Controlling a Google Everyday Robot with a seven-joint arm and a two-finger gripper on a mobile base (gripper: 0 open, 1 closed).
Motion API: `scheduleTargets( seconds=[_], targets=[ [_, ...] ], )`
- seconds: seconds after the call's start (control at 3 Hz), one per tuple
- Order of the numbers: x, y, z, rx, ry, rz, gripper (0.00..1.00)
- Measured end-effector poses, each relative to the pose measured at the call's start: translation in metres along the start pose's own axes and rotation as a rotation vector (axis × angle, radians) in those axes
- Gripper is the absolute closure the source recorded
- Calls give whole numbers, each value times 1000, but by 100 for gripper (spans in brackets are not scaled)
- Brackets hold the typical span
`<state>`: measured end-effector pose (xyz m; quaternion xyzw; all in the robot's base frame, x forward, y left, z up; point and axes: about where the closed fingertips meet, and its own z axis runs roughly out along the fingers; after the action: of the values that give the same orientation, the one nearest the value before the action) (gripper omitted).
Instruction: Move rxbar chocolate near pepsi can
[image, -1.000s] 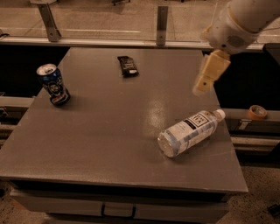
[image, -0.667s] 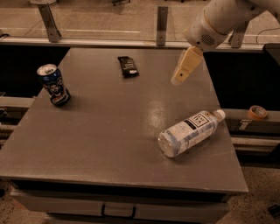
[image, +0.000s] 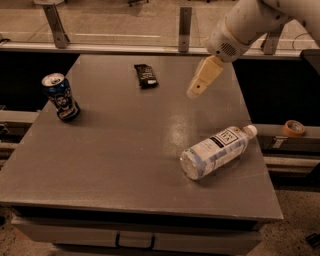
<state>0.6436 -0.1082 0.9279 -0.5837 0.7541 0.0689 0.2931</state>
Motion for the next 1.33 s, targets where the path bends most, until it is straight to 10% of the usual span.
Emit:
scheduleTargets(
  seconds=[1.33],
  targets=[
    [-69,-46,140,-39,-350,253,0]
  ],
)
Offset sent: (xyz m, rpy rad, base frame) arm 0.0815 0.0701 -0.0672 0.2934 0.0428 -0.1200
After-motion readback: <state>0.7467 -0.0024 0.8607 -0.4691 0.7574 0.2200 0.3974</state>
